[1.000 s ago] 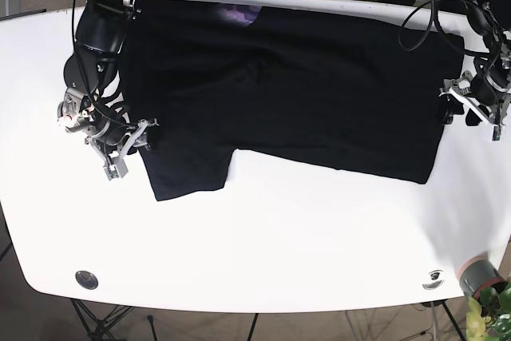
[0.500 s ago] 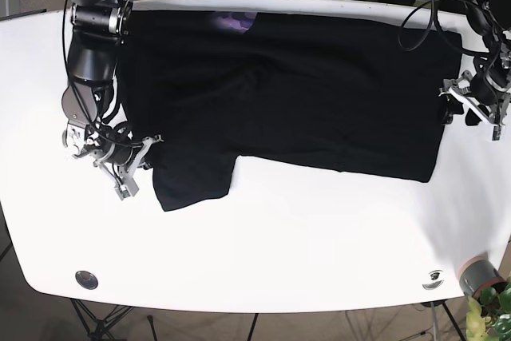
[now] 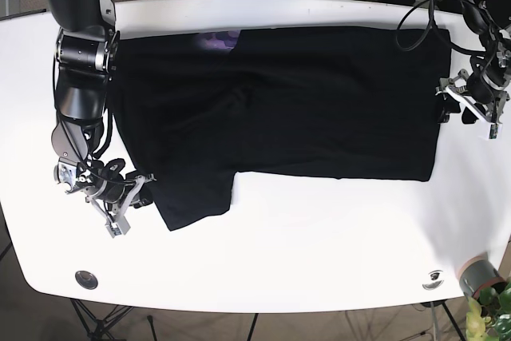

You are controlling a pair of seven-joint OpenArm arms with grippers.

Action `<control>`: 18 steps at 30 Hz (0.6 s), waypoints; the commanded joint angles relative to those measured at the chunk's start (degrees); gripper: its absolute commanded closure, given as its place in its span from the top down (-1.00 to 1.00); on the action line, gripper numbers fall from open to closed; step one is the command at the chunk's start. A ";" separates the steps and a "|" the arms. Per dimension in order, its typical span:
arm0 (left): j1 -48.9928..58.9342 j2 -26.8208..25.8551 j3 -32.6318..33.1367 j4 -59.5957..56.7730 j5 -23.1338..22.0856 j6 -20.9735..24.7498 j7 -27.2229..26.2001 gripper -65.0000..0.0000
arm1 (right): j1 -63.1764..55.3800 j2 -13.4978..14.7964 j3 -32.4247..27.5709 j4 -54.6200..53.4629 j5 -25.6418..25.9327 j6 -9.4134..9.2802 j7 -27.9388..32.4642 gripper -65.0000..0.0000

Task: Fold the T-shirt properly
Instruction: 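Release with the right gripper and grasp the shirt's sleeve edge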

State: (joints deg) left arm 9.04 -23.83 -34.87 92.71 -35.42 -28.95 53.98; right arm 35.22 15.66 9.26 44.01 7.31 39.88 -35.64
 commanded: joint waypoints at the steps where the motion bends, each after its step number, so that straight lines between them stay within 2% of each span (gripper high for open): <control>1: -0.55 -1.00 -0.51 1.23 1.44 -0.02 -1.18 0.22 | 1.39 0.65 0.11 1.93 0.91 0.12 0.52 -0.40; 2: -0.55 -1.00 -0.51 1.23 2.32 -0.11 -1.18 0.22 | 0.60 0.74 0.28 3.68 0.91 0.12 -0.71 -0.20; 5: -0.64 -1.00 -0.51 0.96 4.17 -0.28 -1.18 0.22 | -3.18 0.65 0.46 9.31 1.08 0.12 -4.23 0.16; 7: -0.73 -1.00 -0.51 0.96 5.05 -0.28 -1.18 0.22 | -5.90 0.47 0.46 14.58 1.17 0.12 -6.69 0.28; 13: -0.91 -0.30 -0.60 0.88 5.22 -0.28 -1.18 0.22 | -14.78 -2.52 0.46 29.71 1.17 0.12 -14.87 0.30; 18: -0.91 -0.21 -0.42 0.88 5.22 -0.28 -1.18 0.22 | -20.76 -5.68 0.46 37.18 1.17 0.12 -17.42 0.30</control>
State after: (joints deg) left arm 8.71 -22.87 -35.07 92.77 -29.61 -29.15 53.95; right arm 13.96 10.07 9.50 78.61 8.08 40.03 -53.19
